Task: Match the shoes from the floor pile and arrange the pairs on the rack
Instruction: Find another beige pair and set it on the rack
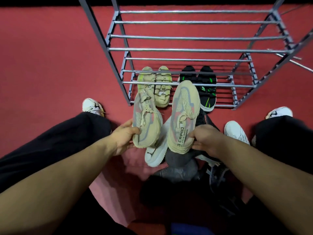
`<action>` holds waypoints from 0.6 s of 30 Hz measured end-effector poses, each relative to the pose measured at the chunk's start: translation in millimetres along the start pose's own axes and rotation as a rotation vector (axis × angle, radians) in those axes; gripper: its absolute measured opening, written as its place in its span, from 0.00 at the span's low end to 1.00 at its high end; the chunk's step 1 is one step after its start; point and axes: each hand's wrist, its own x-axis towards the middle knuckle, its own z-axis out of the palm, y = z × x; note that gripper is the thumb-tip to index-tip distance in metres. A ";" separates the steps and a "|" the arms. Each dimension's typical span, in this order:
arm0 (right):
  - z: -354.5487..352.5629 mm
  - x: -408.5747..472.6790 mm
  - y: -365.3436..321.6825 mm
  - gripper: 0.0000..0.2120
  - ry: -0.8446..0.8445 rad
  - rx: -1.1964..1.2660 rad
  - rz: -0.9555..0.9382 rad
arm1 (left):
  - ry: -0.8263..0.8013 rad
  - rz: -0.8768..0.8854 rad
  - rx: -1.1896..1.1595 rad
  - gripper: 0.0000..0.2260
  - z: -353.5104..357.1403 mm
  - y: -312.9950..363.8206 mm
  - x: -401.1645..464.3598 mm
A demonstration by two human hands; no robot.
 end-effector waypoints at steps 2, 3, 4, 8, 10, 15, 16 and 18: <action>-5.0 -4.5 -7.5 0.07 0.024 0.014 -0.063 | 0.014 0.048 -0.031 0.25 6.5 8.5 -5.8; -7.3 -5.6 -9.7 0.06 0.032 0.008 -0.084 | 0.014 0.064 -0.040 0.25 8.8 10.9 -7.0; -8.8 -5.9 -10.6 0.06 0.039 0.004 -0.099 | 0.011 0.078 -0.053 0.26 11.6 13.0 -8.8; -16.2 -12.4 -13.8 0.06 0.115 -0.001 -0.084 | 0.025 0.069 -0.069 0.26 25.6 6.6 -9.1; -21.6 -14.3 -17.0 0.07 0.190 0.009 -0.096 | 0.018 0.011 -0.095 0.23 39.1 -6.9 -11.0; -35.1 -11.8 -18.1 0.13 0.348 -0.044 -0.105 | -0.205 -0.189 0.332 0.14 67.3 -43.4 -14.6; -36.4 -11.2 -16.2 0.14 0.361 -0.069 -0.101 | -0.252 -0.153 0.586 0.13 67.5 -46.0 -12.9; -39.7 -11.4 -12.6 0.13 0.364 -0.097 -0.092 | -0.181 0.080 1.128 0.19 64.2 -47.8 -5.4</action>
